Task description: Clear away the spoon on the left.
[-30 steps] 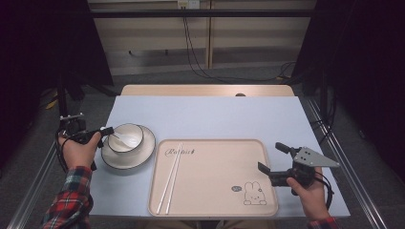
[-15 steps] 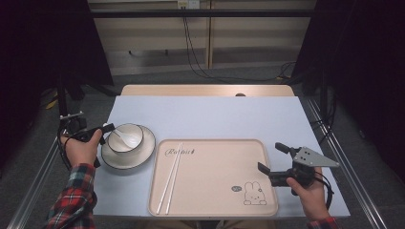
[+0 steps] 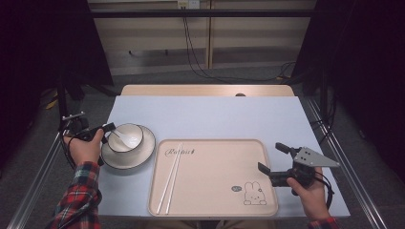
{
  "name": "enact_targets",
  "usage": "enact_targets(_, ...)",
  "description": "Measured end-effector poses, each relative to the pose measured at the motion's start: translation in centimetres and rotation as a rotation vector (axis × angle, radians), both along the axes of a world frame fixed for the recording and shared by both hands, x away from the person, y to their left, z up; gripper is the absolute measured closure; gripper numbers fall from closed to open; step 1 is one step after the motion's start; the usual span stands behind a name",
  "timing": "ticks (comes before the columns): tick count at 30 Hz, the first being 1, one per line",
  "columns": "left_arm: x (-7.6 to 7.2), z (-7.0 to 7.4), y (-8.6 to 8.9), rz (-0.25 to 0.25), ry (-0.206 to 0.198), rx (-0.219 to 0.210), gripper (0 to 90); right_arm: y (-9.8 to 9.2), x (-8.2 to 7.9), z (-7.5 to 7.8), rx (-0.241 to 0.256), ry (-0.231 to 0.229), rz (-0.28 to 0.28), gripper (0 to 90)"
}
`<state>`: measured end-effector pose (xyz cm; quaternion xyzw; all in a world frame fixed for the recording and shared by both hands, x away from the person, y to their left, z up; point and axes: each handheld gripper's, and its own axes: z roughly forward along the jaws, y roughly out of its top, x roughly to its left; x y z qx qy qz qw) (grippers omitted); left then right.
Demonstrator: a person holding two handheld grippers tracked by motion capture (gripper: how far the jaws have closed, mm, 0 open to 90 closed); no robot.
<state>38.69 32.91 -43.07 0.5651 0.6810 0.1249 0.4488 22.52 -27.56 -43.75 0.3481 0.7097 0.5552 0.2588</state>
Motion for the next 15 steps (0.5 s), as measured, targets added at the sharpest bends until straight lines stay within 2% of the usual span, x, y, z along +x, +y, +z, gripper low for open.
enact_targets(5,0.0,0.1,-0.1,-0.006,-0.017,-0.037,71.9,0.0,0.0,0.0,0.001,0.003,-0.003,3.7)
enact_targets(6,-0.1,0.3,-0.2,-0.001,-0.033,-0.033,76.9,0.0,0.0,0.0,0.002,0.002,-0.002,3.8)
enact_targets(9,-0.1,0.6,-0.3,-0.002,-0.055,-0.027,81.3,0.0,0.0,0.0,0.003,0.000,-0.002,3.7)
enact_targets(10,-0.2,0.9,-0.4,-0.015,-0.095,-0.028,82.8,0.0,0.0,0.0,0.002,0.002,0.000,3.7)
enact_targets(12,-0.3,1.1,-0.6,-0.025,-0.120,-0.047,84.8,0.1,0.0,0.0,0.001,0.001,0.002,3.8)
enact_targets(15,-0.4,1.4,-1.0,-0.041,-0.144,-0.038,85.7,0.1,0.0,0.0,0.003,0.001,0.001,3.7)
